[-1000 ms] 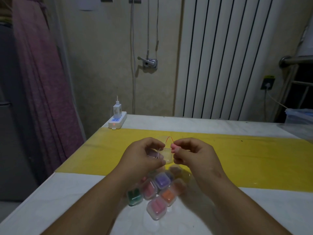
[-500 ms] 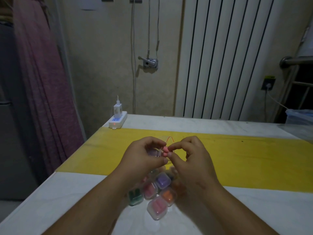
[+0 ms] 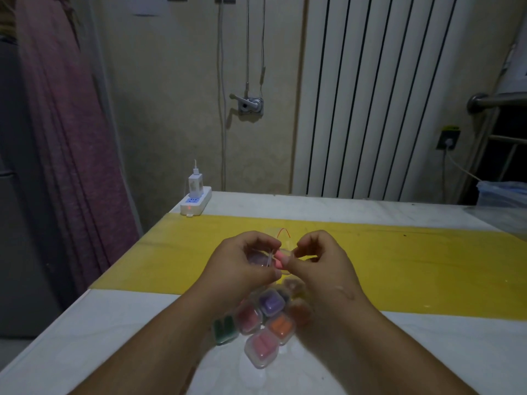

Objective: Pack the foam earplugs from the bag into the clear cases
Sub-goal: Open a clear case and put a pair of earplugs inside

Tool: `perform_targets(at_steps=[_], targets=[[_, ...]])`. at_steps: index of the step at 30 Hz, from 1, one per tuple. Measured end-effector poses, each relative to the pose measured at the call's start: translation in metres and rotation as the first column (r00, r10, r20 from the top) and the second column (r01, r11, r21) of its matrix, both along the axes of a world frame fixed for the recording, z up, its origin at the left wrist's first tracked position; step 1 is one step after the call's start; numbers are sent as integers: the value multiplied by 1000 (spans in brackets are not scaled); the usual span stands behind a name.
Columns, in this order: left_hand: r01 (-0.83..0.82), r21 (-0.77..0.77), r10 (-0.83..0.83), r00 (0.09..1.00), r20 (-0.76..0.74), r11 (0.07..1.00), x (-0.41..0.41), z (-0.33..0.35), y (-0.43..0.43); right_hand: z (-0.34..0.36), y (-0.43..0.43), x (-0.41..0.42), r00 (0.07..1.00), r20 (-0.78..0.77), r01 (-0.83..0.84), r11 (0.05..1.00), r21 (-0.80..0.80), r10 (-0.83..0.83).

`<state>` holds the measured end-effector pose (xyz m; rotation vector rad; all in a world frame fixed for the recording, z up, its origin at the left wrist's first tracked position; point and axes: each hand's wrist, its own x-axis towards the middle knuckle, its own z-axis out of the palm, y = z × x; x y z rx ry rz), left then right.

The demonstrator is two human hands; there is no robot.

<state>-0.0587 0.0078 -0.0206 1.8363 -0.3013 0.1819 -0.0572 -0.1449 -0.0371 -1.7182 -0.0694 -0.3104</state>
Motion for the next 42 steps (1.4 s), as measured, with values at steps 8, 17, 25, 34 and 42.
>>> perform_targets(at_steps=[8, 17, 25, 34, 42], targets=[[-17, -37, 16, 999, -37, 999, 2, -1, 1, 5, 4, -2, 989, -111, -71, 975, 209, 96], [152, -641, -329, 930, -165, 753, 8, 1, 4, 8, 1, -1, 994, -95, -19, 965, 263, 46], [197, -551, -317, 939, -131, 811, 4, 1, 3, 14, 3, -7, 990, -125, -16, 948, 319, 59], [204, -459, -321, 927, -192, 865, 6, -6, 3, 17, 2, -9, 953, -245, -75, 925, 372, 175], [138, -371, -213, 962, -169, 918, 3, -1, 2, 16, 2, -9, 947, -256, -94, 928, 362, 196]])
